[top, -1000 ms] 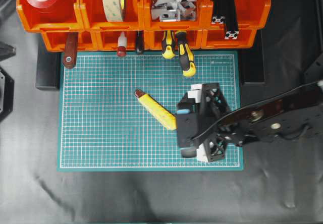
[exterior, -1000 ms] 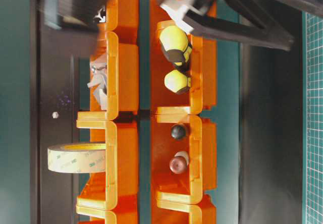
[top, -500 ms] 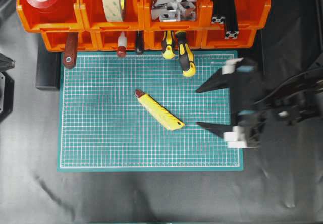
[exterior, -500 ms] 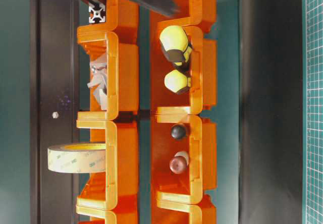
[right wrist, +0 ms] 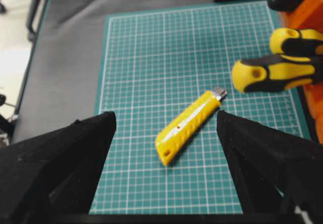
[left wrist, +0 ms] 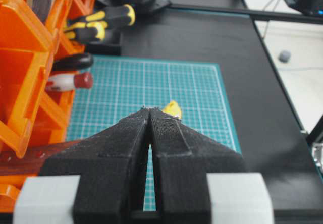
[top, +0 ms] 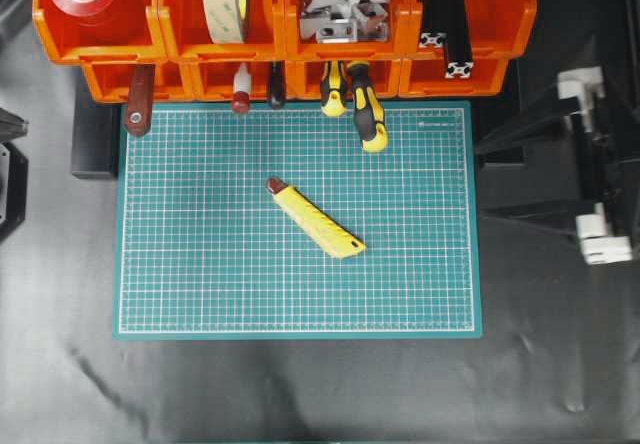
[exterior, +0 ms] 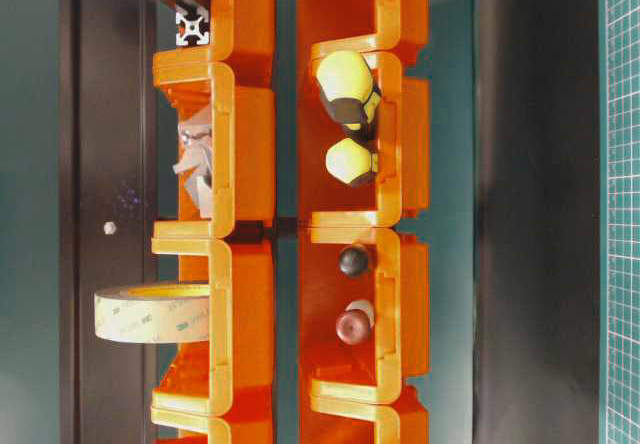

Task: Pick cutter from container rack with right arm.

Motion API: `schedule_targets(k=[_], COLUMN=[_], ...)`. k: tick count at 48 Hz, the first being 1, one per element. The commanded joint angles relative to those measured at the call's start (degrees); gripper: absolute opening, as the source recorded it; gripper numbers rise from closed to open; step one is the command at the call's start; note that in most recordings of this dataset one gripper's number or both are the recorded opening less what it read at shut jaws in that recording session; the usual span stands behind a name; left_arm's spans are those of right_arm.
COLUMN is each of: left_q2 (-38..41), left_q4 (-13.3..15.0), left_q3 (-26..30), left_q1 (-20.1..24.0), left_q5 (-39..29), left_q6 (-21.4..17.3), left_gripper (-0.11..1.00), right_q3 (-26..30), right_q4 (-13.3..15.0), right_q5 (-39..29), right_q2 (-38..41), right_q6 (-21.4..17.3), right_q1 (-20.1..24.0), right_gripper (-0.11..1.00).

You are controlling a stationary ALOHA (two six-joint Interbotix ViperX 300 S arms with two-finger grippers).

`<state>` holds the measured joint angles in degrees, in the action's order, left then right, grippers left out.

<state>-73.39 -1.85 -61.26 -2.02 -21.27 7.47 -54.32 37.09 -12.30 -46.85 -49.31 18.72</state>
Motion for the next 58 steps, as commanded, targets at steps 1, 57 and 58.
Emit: schedule_targets(k=[1, 57, 58], left_q2=[0.5, 0.7, 0.7], left_q4=[-0.2, -0.2, -0.2], left_q3=[1.8, 1.6, 1.6], left_q1=[0.0, 0.3, 0.3], left_q5=[0.2, 0.2, 0.1], left_q6=[0.2, 3.3, 3.5], left_gripper=[0.0, 0.0, 0.0], right_q3=[-0.6, -3.5, -3.6], right_q4=[0.2, 0.2, 0.2], right_q5=[0.2, -4.7, -4.7], right_q2=[-3.2, -7.4, -7.5], right_q6=[-0.1, -0.3, -0.2], right_q1=[0.1, 0.0, 0.0], right_gripper=[0.78, 0.76, 0.76])
